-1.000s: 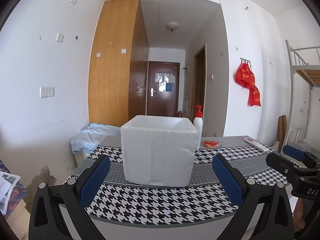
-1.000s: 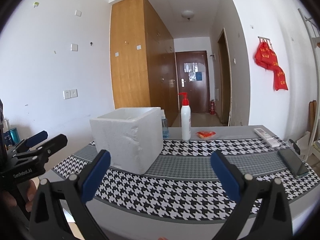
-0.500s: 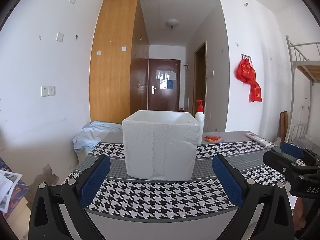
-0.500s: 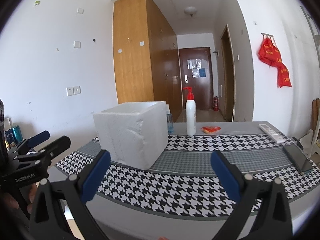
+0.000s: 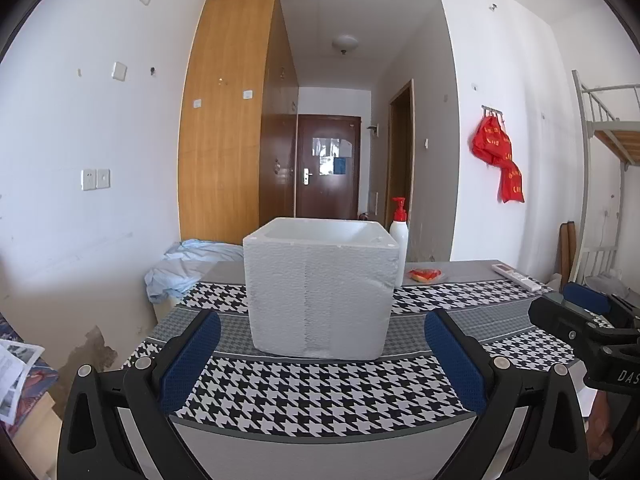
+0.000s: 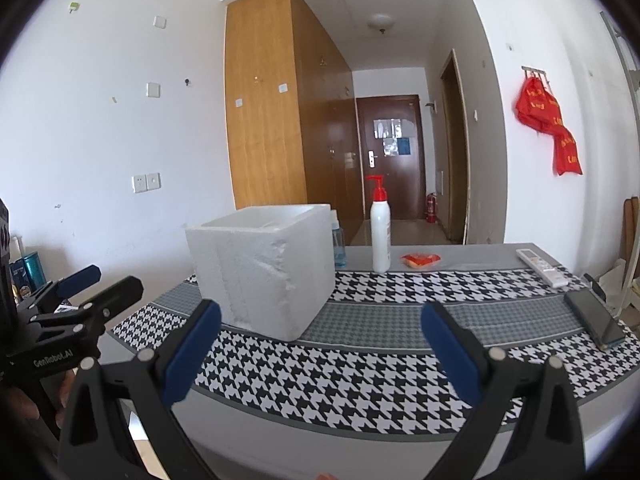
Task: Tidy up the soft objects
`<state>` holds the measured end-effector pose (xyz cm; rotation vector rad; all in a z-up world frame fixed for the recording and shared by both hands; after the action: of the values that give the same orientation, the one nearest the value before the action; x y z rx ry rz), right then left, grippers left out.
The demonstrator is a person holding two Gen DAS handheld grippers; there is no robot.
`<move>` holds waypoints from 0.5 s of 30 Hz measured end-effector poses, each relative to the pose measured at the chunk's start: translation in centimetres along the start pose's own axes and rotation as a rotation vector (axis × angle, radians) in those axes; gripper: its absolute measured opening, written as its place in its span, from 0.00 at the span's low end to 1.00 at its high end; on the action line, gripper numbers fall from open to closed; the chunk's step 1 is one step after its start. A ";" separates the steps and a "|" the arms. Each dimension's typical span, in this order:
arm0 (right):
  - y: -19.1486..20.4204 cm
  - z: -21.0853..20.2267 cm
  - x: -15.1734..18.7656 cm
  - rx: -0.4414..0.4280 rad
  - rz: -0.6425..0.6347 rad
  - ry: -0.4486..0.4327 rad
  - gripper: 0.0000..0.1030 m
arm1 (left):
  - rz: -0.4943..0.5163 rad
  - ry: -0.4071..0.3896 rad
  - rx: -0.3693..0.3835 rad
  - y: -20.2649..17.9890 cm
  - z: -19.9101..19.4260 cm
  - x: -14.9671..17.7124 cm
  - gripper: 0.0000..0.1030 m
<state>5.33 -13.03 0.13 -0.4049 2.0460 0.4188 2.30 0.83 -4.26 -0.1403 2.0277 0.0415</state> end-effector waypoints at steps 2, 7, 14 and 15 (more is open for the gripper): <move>0.1 0.0 0.0 0.004 -0.003 0.002 0.98 | 0.002 -0.003 -0.001 0.0 -0.1 -0.1 0.99; 0.2 0.2 0.1 0.001 -0.003 0.010 0.98 | 0.006 -0.001 -0.005 0.0 -0.2 -0.2 0.99; 0.3 0.2 0.0 0.000 -0.013 0.013 0.98 | 0.007 0.000 -0.001 0.1 -0.2 -0.1 0.99; 0.3 0.2 0.0 0.002 -0.012 0.013 0.98 | 0.007 0.001 -0.002 0.0 -0.1 -0.1 0.99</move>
<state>5.34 -12.72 0.06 -0.4201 2.0557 0.4080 2.23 0.88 -4.07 -0.1343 2.0295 0.0479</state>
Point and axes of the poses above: each gripper's, at about its wrist camera, not at the fingertips, and z roughly the way its jaws point, y to its left, x to its underside, the point moved 5 cm from there along z, roughly the way its jaws point, and after that the axes turned 13 degrees about y, right-handed, at the moved point
